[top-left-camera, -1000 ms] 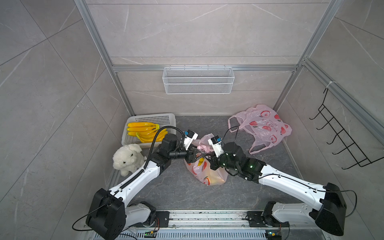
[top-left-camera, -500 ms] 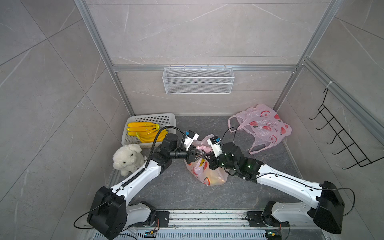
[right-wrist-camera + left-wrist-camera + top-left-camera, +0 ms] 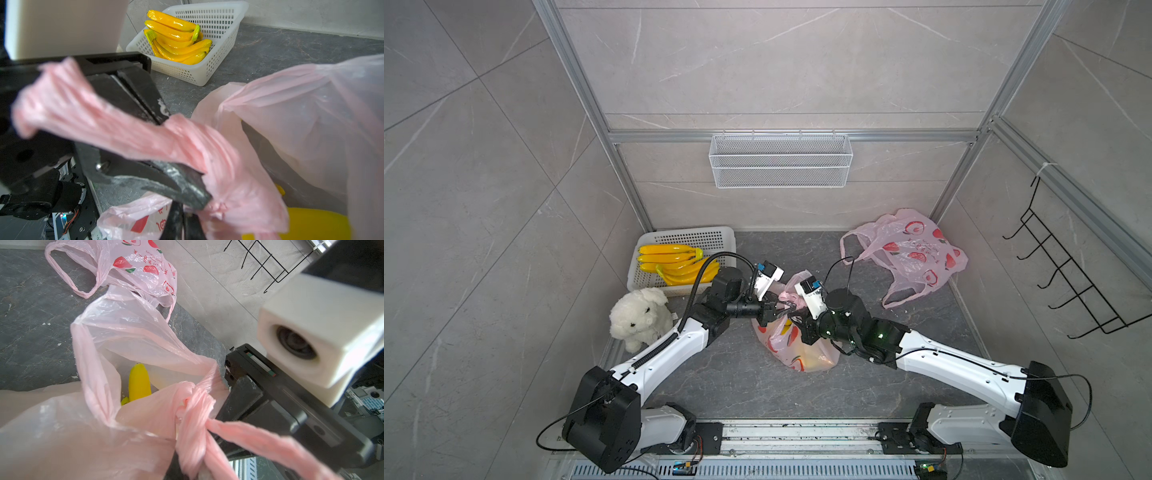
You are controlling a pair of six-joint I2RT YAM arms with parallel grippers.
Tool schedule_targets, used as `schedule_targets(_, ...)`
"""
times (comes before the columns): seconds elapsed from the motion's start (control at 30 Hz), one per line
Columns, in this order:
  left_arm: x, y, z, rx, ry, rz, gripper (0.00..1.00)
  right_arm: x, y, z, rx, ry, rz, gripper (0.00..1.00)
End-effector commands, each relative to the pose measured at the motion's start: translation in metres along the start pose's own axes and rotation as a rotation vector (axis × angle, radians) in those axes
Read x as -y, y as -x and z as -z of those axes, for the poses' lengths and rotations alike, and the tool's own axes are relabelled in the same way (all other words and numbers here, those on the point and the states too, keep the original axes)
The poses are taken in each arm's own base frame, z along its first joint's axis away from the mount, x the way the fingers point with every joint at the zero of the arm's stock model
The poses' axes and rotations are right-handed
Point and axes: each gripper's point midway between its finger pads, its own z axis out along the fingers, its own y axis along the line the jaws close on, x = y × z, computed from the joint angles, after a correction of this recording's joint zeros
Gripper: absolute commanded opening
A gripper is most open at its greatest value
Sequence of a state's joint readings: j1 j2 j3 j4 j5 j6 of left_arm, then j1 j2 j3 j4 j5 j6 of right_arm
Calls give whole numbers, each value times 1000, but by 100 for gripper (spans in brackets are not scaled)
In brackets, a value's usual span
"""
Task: Place the banana into a plastic bag & tie a knot
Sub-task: Cross the plastic bag at the center of the board.
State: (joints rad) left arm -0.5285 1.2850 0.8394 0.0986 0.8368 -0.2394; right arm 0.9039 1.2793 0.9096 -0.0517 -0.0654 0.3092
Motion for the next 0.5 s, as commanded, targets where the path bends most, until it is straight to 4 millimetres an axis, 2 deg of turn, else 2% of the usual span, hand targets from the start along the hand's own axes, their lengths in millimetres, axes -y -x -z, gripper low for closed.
schedule_targets(0.0, 5, 19, 3, 44, 20, -49, 0, -6, 4, 13, 10, 6, 39, 9)
schedule_targets(0.1, 3, 18, 5, 51, 41, -64, 0, -7, 7, 27, 11, 5, 51, 30)
schedule_targets(0.17, 3, 17, 6, 53, 46, -75, 0, -8, 13, 42, 20, -5, 60, 39)
schedule_targets(0.27, 4, 16, 8, 62, 50, -95, 0, -10, 25, 66, 33, -13, 83, 46)
schedule_targets(0.37, 5, 16, 9, 67, 48, -113, 0, -4, 38, 87, 34, -59, 108, 50)
schedule_targets(0.47, 9, 15, 9, 67, 33, -132, 0, 3, 48, 96, 19, -106, 146, 54)
